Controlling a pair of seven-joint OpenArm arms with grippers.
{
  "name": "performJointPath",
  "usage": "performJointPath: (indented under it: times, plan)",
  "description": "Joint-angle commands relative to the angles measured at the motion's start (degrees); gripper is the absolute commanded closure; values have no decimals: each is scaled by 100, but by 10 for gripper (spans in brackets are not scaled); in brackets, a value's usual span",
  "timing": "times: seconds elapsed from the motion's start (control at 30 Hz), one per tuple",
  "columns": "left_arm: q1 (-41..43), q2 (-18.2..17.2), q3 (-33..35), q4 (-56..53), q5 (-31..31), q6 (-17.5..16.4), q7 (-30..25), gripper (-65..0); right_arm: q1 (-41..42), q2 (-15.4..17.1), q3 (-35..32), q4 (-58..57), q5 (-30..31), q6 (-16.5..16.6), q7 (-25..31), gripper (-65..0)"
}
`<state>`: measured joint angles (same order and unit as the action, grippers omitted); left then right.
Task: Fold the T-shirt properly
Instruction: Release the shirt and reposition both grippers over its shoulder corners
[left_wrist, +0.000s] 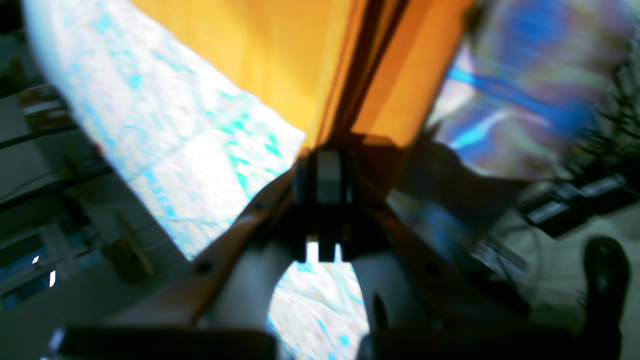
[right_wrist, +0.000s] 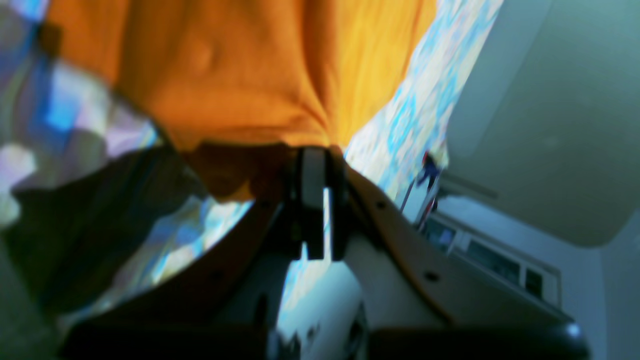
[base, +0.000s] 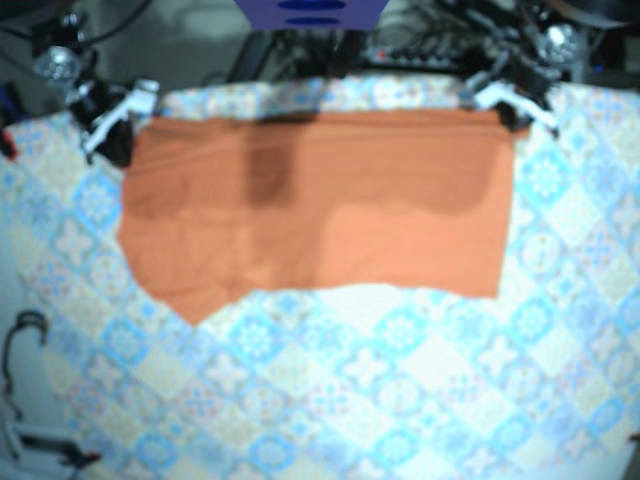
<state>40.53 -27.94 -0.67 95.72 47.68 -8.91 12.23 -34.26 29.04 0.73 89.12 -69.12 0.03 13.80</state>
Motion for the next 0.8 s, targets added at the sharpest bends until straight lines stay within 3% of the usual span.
performJointPath:
  times: [0.0, 0.77]
  plan:
    - [-40, -76, -61, -29, 1, 95, 39, 0, -7, 81, 10, -2, 24, -60, -40, 0]
    - [-1350, -76, -17, -1163, 45, 95, 39, 0, 749, -33, -368, -969, 24, -52, -40, 0]
